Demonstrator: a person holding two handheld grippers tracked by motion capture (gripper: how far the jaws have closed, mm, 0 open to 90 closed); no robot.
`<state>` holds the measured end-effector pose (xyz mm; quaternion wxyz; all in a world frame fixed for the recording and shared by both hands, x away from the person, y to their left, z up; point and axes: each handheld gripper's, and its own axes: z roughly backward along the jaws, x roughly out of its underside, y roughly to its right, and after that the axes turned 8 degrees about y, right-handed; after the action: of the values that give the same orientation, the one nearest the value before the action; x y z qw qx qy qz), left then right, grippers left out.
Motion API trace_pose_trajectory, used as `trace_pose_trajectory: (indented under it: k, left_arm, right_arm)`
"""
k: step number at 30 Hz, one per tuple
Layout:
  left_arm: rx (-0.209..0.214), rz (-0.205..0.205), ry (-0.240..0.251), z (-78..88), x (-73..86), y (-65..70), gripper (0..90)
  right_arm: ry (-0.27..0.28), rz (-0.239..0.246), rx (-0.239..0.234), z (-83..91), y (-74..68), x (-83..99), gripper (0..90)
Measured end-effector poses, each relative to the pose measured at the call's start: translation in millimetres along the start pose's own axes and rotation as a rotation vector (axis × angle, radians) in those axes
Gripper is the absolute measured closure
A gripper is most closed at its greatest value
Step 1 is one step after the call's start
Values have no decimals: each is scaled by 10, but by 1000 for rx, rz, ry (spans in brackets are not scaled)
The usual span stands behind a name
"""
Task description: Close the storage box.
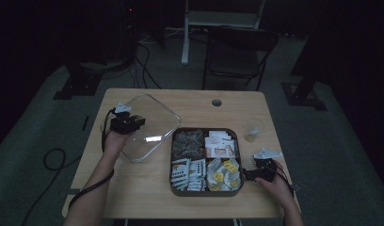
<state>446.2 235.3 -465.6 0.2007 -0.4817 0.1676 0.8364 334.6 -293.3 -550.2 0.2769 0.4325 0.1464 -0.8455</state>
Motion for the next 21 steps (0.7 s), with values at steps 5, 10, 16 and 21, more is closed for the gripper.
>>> trace_pose_trajectory:
  k: [5,10,16,21]
  left_arm:
    - [40,-38,-2,-12,-44,139,595]
    - [75,-64,-7,-38,-76,266,595]
    - [127,-103,-6,-49,-127,426,595]
    - [168,-115,-2,-52,-172,552,595]
  right_arm:
    - [0,0,0,0,0,0,120]
    - [0,0,0,0,0,0,120]
    - [0,0,0,0,1,0,120]
    - [0,0,0,0,0,0,120]
